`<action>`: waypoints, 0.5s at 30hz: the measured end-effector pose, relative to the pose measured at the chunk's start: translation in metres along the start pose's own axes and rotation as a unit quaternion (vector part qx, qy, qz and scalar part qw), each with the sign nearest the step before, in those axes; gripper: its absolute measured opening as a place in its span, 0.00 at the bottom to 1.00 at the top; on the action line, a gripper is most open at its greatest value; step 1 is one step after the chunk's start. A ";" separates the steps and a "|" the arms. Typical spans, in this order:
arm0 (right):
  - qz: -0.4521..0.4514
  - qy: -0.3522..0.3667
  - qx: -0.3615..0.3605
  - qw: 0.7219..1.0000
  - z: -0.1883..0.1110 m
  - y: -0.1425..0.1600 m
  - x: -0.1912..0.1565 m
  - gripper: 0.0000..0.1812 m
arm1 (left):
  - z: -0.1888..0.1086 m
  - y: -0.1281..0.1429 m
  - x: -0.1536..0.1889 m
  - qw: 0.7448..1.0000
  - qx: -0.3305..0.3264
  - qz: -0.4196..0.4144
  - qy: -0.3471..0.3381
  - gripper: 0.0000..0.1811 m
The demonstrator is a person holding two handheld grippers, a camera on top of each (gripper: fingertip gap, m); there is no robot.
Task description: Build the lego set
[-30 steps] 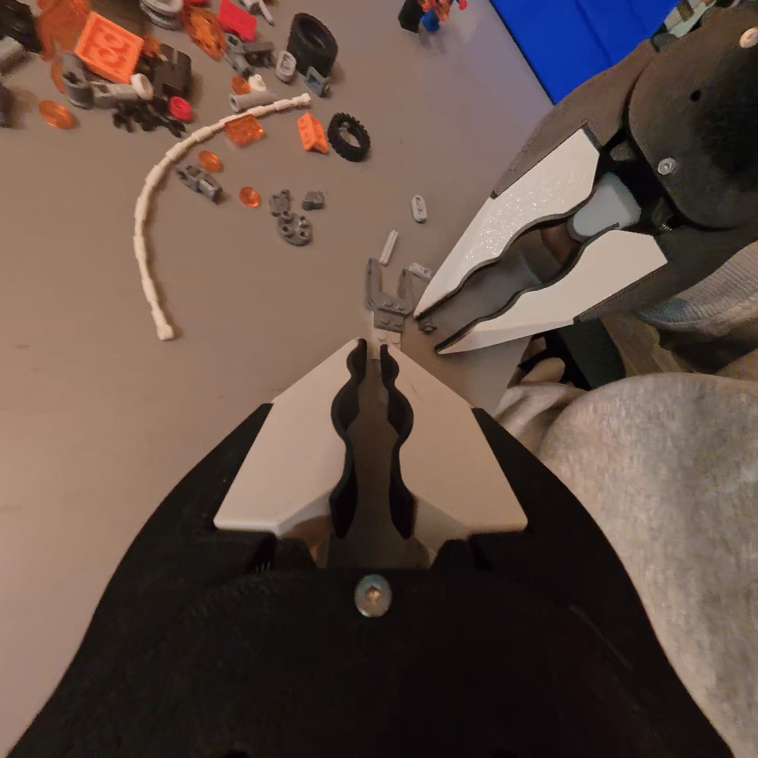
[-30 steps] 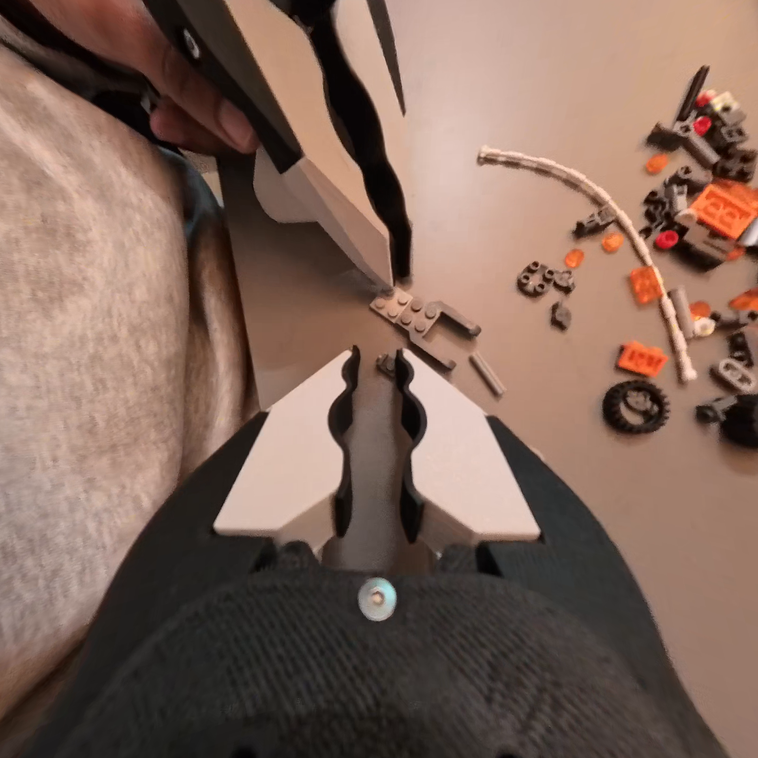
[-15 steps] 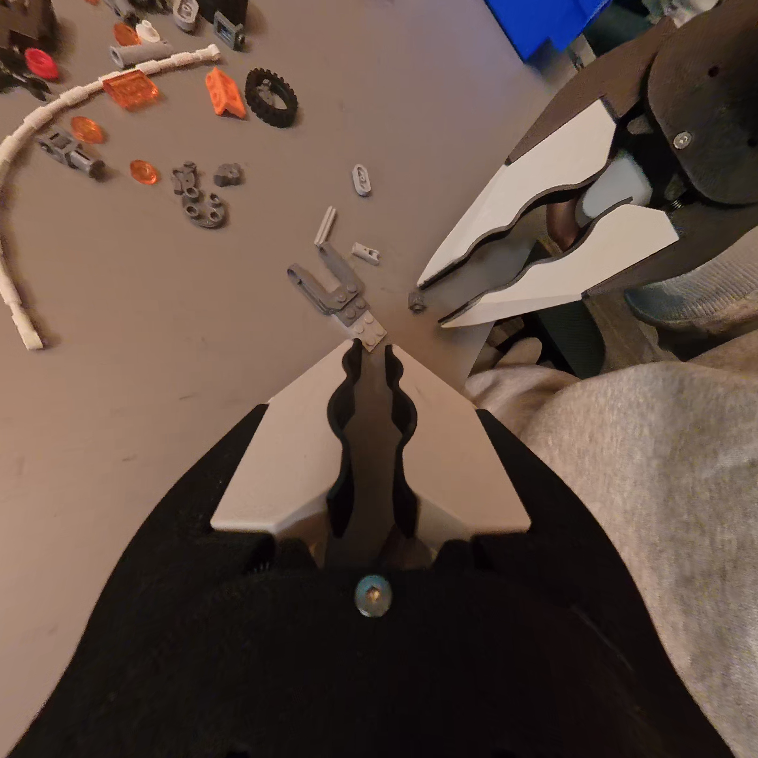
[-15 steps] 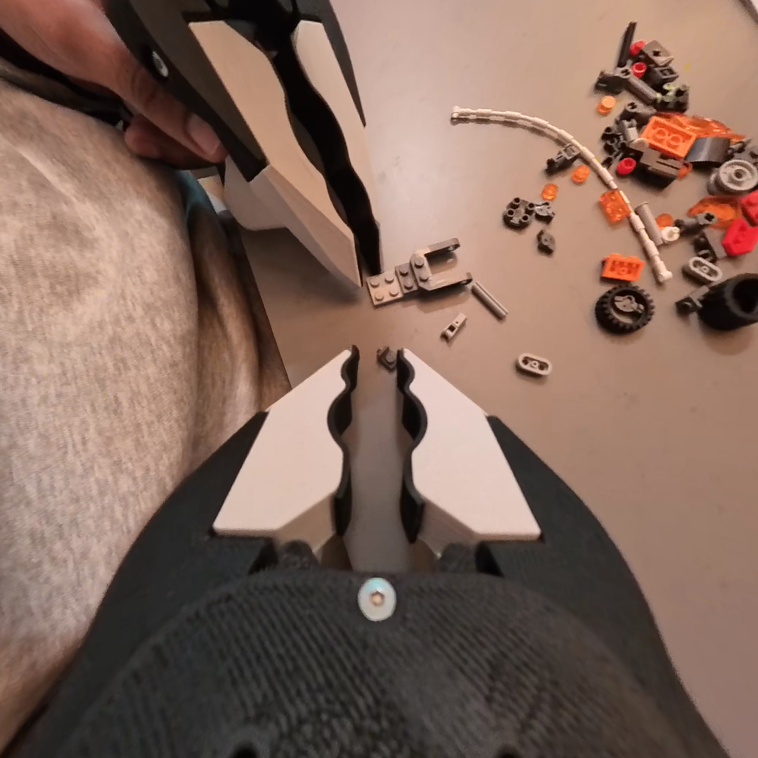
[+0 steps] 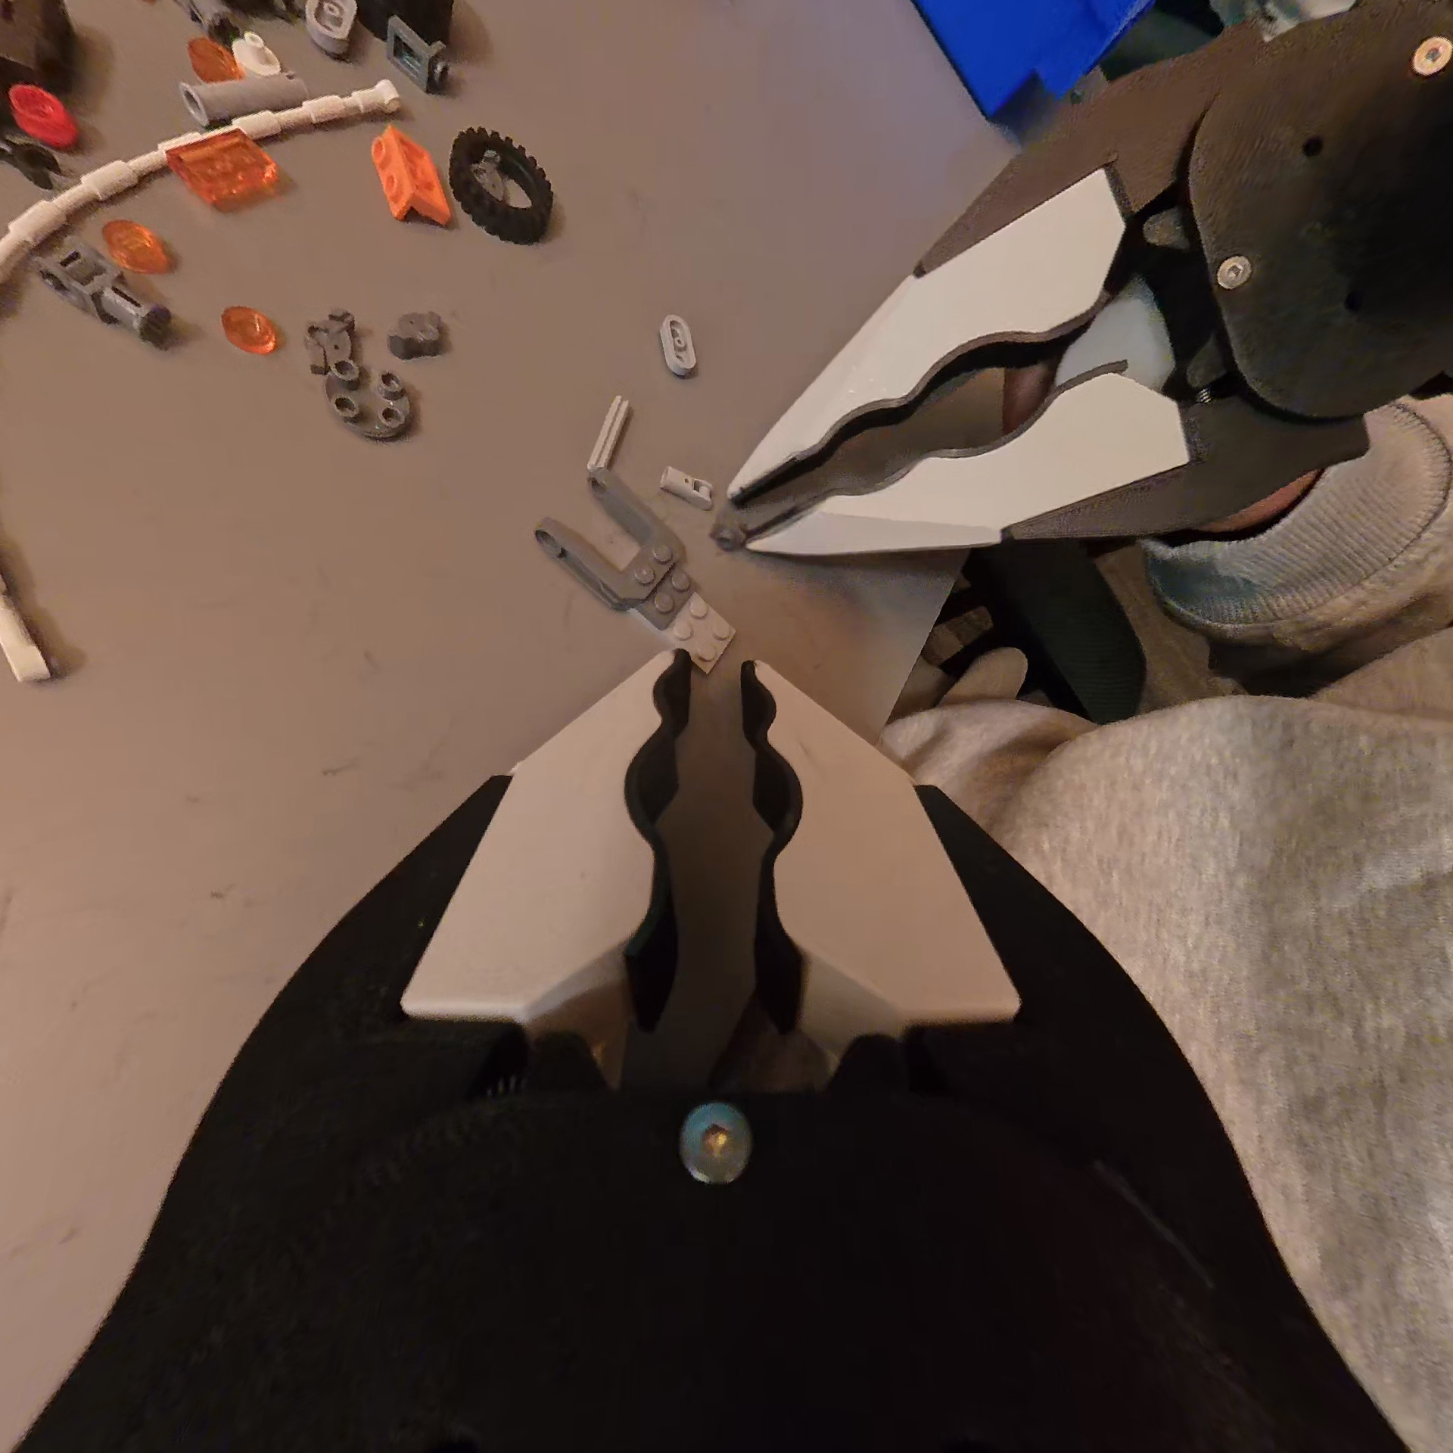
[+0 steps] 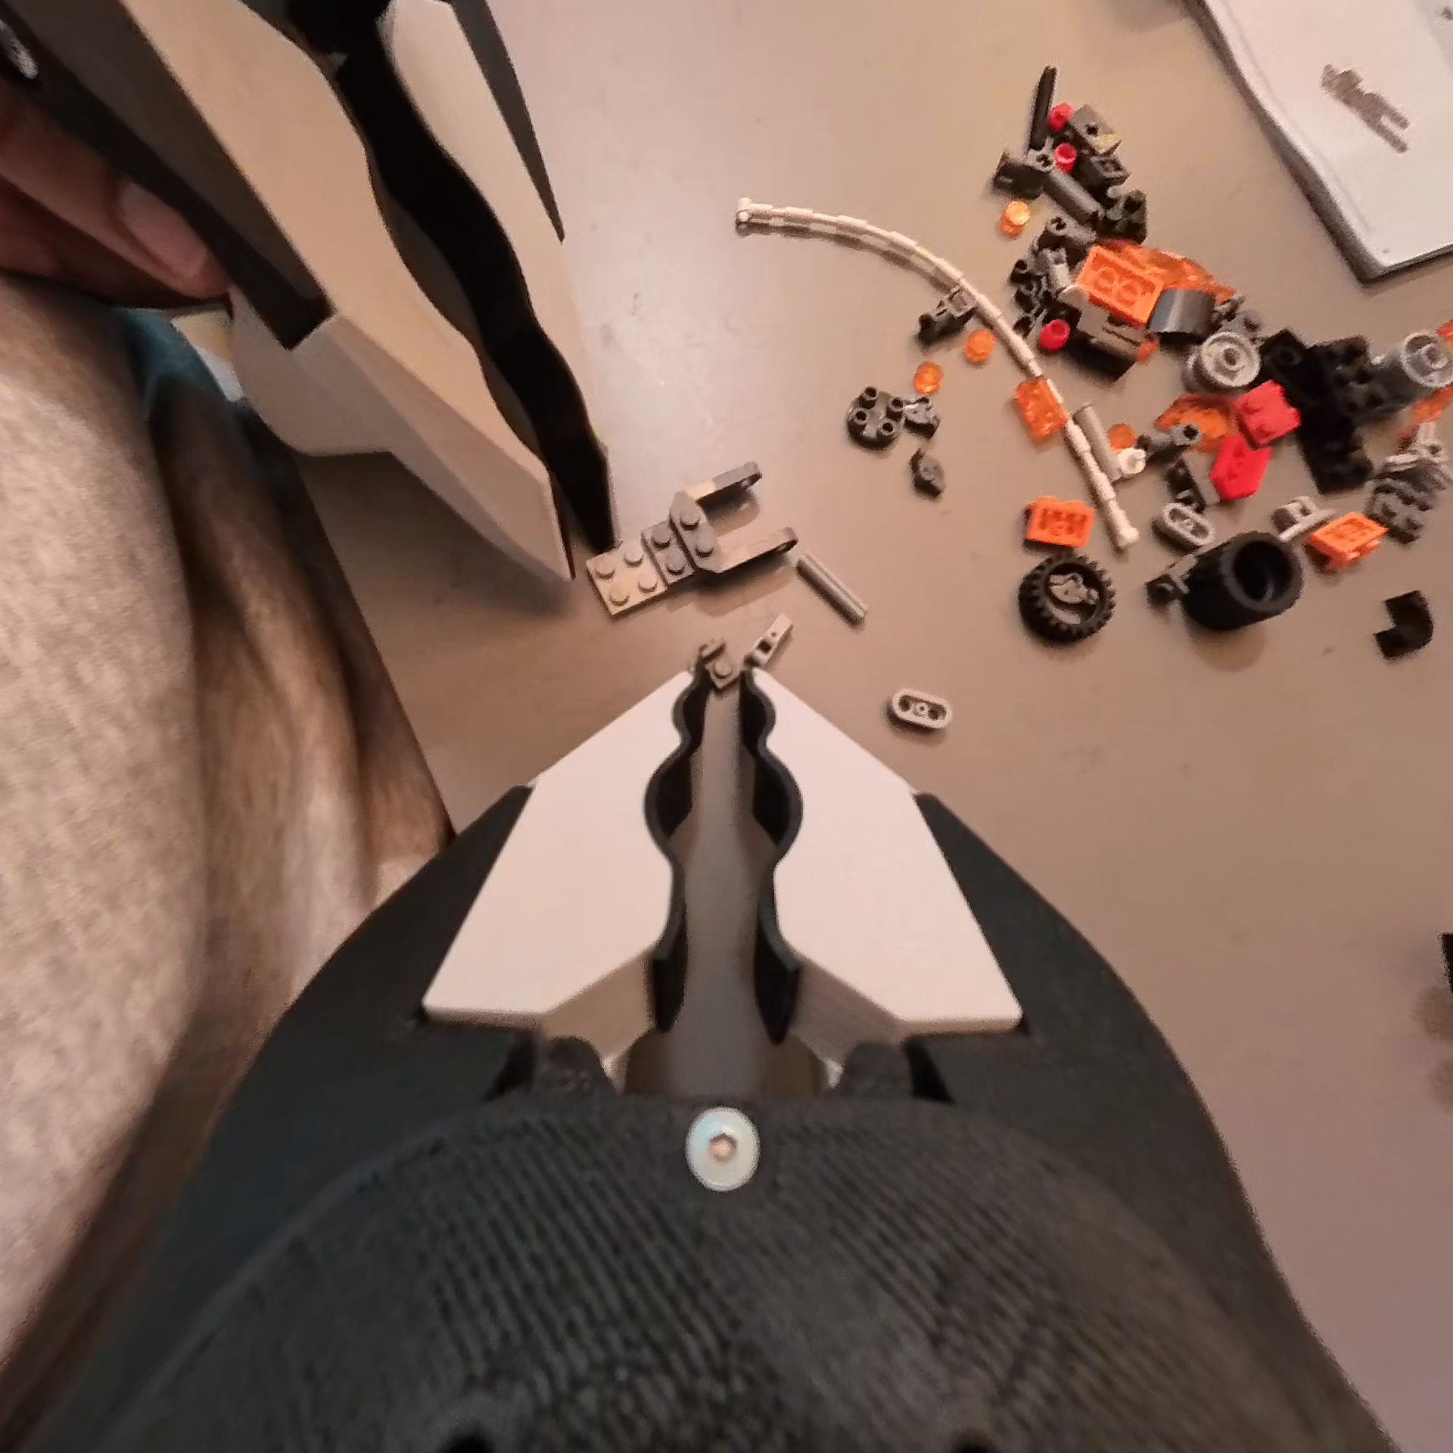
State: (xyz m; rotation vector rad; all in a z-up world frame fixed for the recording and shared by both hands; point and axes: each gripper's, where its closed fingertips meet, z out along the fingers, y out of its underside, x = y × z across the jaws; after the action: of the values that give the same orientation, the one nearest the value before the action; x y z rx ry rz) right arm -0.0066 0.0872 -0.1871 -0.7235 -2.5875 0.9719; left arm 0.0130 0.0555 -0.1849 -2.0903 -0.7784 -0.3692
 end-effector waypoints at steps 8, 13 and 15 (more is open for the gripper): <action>0.019 -0.001 0.021 1.000 -0.011 -0.010 -0.003 0.05 | 0.000 -0.004 -0.002 1.000 0.008 -0.001 0.003 0.07; 0.018 -0.008 0.016 1.000 -0.001 -0.011 -0.006 0.07 | 0.001 -0.005 -0.002 1.000 0.008 0.003 0.007 0.07; 0.021 -0.018 0.012 1.000 0.003 -0.012 -0.006 0.09 | 0.001 -0.005 -0.002 1.000 0.007 0.004 0.006 0.07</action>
State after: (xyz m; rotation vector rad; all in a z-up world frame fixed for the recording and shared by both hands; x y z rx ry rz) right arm -0.0072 0.0748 -0.1818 -0.7627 -2.5964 1.0359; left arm 0.0084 0.0575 -0.1835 -2.0766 -0.7629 -0.3693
